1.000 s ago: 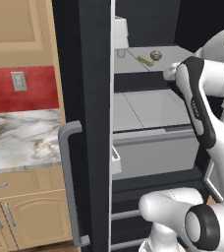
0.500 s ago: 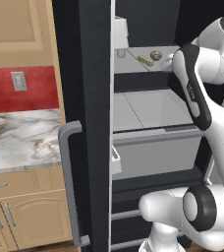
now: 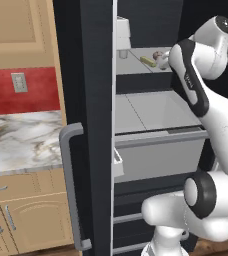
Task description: Pick the egg and butter from the fridge and place them by the bowl for mixing.
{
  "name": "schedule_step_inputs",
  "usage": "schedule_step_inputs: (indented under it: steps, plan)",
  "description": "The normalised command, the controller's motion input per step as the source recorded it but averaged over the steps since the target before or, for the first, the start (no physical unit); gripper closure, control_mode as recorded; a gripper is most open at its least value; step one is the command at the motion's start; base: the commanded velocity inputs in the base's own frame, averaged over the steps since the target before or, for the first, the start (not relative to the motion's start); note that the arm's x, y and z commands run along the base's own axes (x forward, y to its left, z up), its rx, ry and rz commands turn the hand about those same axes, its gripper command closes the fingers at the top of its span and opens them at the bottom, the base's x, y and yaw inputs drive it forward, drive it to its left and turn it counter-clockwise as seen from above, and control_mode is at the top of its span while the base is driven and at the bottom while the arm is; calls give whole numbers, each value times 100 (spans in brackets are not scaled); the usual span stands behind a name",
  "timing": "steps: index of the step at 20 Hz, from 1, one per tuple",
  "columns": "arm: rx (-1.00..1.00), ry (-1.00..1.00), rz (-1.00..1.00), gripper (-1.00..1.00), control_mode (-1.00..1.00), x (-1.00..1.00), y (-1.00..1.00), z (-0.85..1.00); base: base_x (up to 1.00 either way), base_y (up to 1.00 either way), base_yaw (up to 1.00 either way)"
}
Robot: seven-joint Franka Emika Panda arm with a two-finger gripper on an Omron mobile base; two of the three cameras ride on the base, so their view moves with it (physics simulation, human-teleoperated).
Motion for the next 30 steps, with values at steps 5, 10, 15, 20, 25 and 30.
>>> schedule_step_inputs:
  steps: [5,10,15,20,25,30]
  plan:
    - [0,0,4,-100,-100,42,17,-1,0,0,0]
    - [0,2,4,-100,-100,36,2,-3,0,0,0]
    - [0,6,1,-100,-100,30,0,-5,0,0,0]
    - [0,7,3,-100,-100,27,0,-6,0,0,0]
    - [0,5,5,-100,-100,23,-3,-13,0,0,0]
    - [0,2,7,-100,-100,30,-6,-11,0,0,0]
